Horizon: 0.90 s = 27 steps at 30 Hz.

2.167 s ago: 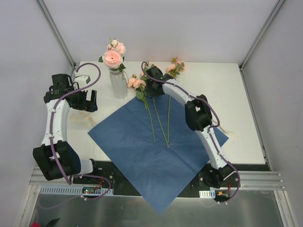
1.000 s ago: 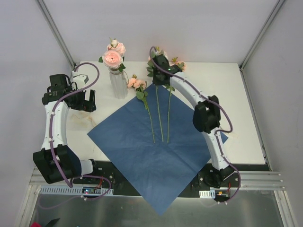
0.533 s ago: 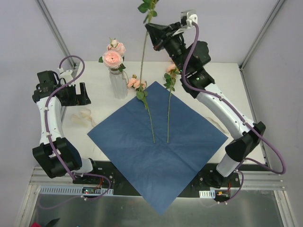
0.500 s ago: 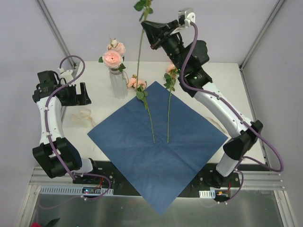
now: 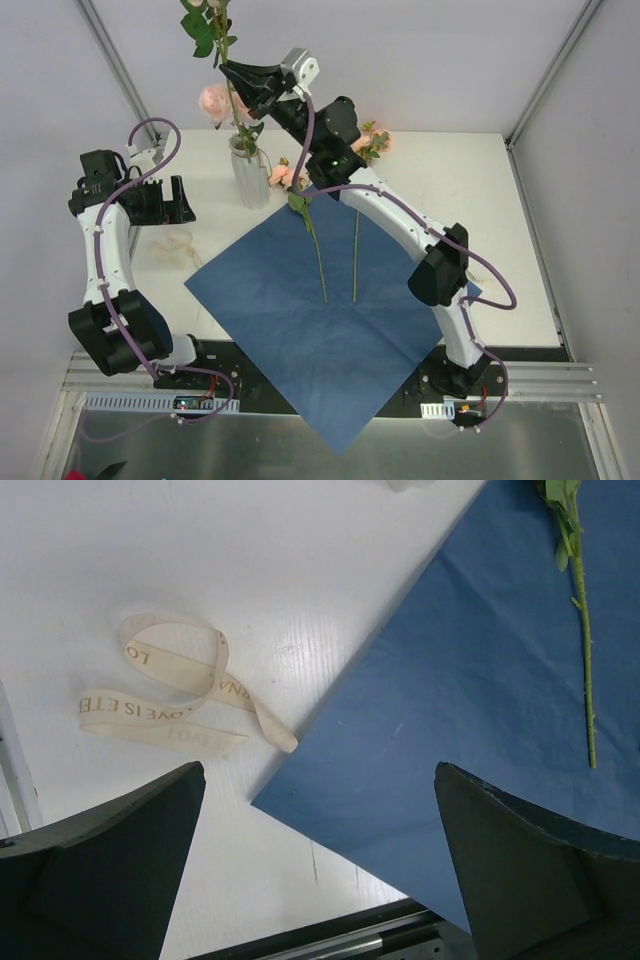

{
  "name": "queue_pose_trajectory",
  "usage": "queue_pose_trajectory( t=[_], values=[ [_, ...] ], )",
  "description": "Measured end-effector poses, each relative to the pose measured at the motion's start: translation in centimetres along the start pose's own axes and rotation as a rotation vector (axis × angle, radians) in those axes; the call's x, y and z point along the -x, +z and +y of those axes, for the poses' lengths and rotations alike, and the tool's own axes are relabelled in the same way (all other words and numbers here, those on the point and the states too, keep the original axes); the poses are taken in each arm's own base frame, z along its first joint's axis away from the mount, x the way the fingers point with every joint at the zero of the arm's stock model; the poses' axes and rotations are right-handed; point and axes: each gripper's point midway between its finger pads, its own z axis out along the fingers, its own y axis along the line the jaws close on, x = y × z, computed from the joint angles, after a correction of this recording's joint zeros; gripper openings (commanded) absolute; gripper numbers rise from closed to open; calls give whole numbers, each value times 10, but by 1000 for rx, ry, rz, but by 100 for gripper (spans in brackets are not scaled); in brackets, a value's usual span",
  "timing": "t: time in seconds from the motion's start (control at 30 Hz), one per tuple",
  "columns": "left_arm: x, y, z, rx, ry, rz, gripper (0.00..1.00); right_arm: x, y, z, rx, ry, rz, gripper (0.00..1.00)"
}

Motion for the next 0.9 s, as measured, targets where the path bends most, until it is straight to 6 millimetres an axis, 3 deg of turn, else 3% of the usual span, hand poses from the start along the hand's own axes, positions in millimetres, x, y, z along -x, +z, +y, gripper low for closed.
queue_pose_trajectory(
  t=[0.1, 0.2, 0.47, 0.9],
  values=[
    [0, 0, 0, -1, 3, 7, 99, -22, 4, -9, -17, -24, -2, 0],
    [-1, 0, 2, -1, 16, 14, 99, -31, 6, -20, -42, -49, -14, 0],
    [-3, 3, 8, 4, 16, 27, 99, -12, 5, -38, -83, -70, -85, 0],
    [-4, 3, 8, -2, 24, 29, 99, 4, 4, -44, -96, -1, -139, 0]
  ],
)
